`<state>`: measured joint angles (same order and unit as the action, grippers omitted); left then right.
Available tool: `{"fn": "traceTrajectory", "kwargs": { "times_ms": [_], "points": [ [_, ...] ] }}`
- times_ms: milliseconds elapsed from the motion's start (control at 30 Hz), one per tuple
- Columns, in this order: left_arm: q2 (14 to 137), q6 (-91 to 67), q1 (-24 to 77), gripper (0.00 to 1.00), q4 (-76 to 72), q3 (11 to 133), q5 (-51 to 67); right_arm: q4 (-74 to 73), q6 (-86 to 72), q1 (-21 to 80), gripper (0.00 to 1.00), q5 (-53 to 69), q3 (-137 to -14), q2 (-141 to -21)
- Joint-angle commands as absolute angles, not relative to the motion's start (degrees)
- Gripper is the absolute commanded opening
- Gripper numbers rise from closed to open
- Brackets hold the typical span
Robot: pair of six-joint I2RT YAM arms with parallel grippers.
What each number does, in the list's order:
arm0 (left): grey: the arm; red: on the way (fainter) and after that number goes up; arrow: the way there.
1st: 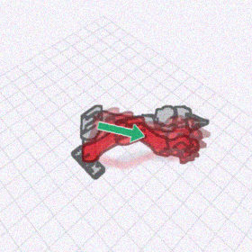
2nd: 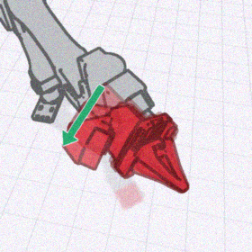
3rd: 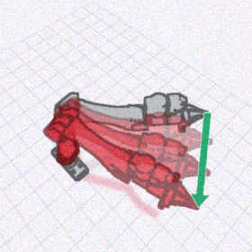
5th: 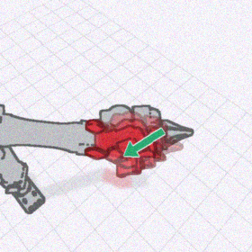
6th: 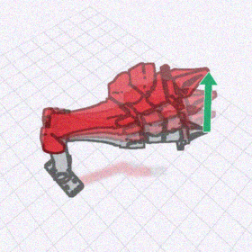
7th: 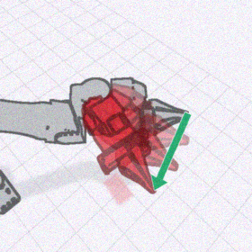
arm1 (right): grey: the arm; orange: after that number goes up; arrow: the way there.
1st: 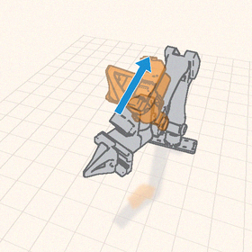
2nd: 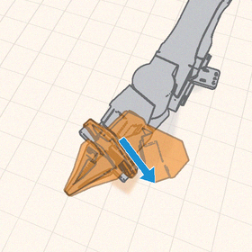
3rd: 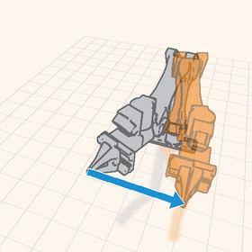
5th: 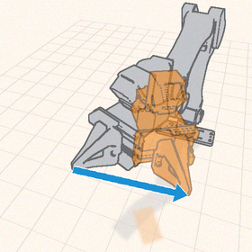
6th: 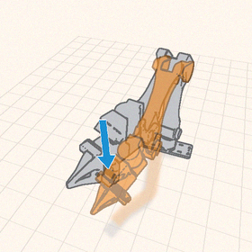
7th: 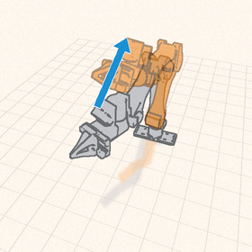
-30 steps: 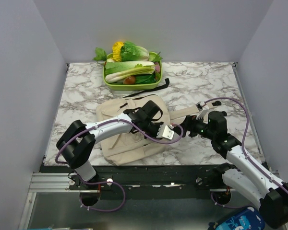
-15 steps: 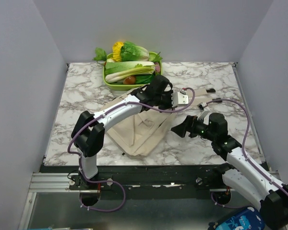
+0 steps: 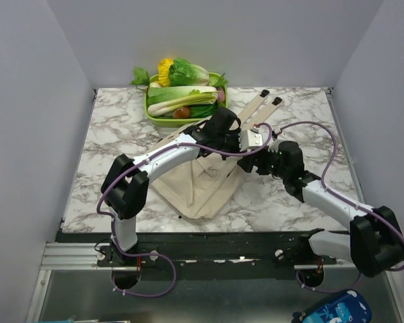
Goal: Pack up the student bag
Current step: Zip the student bag at the center of the board.
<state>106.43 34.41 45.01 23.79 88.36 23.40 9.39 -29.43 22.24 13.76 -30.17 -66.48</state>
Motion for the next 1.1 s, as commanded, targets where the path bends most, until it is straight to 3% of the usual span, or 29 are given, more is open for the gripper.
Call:
{"fn": "traceTrajectory", "kwargs": {
  "times_ms": [0, 100, 200, 300, 333, 400, 433, 633, 733, 800, 833, 867, 900, 933, 1067],
  "points": [
    [104.50, 34.71, 44.82, 0.00, 24.52, 88.59, 24.96, 19.05, -26.54, 22.50, 0.85, 8.96, -34.36, -71.88],
    [104.59, 34.72, 44.56, 0.00, 24.61, 89.12, 25.31, 20.82, -26.89, 22.41, 0.72, 11.76, -35.95, -75.75],
    [104.76, 34.72, 44.21, 0.00, 24.17, 89.73, 25.23, 24.77, -29.35, 22.67, 0.50, 15.28, -34.37, -77.60],
    [105.55, 34.89, 43.95, 0.00, 23.29, 90.70, 24.09, 26.01, -30.23, 23.38, 0.45, 17.05, -32.27, -77.52],
    [105.82, 34.89, 43.77, 0.00, 22.94, 90.96, 23.91, 25.93, -30.23, 23.81, 0.49, 17.22, -31.91, -77.17],
    [106.70, 34.80, 43.68, 0.00, 22.41, 91.93, 23.73, 26.02, -30.32, 24.26, 0.66, 17.40, -30.68, -76.03],
    [106.96, 34.80, 43.68, 0.00, 22.24, 92.19, 23.64, 26.10, -30.41, 24.61, 0.99, 17.75, -30.50, -75.85],
    [107.84, 34.63, 43.68, 0.00, 22.15, 93.16, 24.34, 25.14, -30.67, 24.96, 1.00, 16.09, -30.15, -75.50],
    [107.49, 34.80, 43.68, 0.00, 22.76, 92.73, 24.43, 25.49, -30.76, 24.96, 0.89, 15.64, -30.50, -75.59],
    [107.23, 34.80, 43.68, 0.00, 22.76, 92.29, 24.26, 26.10, -31.02, 24.96, 0.69, 15.82, -30.59, -75.85],
    [107.05, 34.72, 43.68, 0.00, 22.76, 92.11, 24.08, 26.28, -31.03, 24.96, 0.57, 15.91, -30.50, -75.94],
    [106.79, 34.80, 43.68, 0.00, 22.76, 91.94, 23.91, 26.37, -30.94, 25.05, 0.22, 16.00, -30.24, -75.94],
    [106.70, 34.72, 43.59, 0.00, 22.76, 91.76, 23.65, 26.45, -31.11, 25.05, 0.05, 15.65, -29.89, -75.85],
    [106.70, 34.72, 43.51, 0.00, 22.59, 91.58, 23.64, 26.37, -31.03, 25.14, 0.01, 15.56, -29.62, -75.76],
    [106.70, 34.37, 43.51, 0.00, 21.89, 91.49, 23.03, 26.10, -29.89, 25.31, 0.01, 15.73, -28.30, -73.84]
  ]
}}
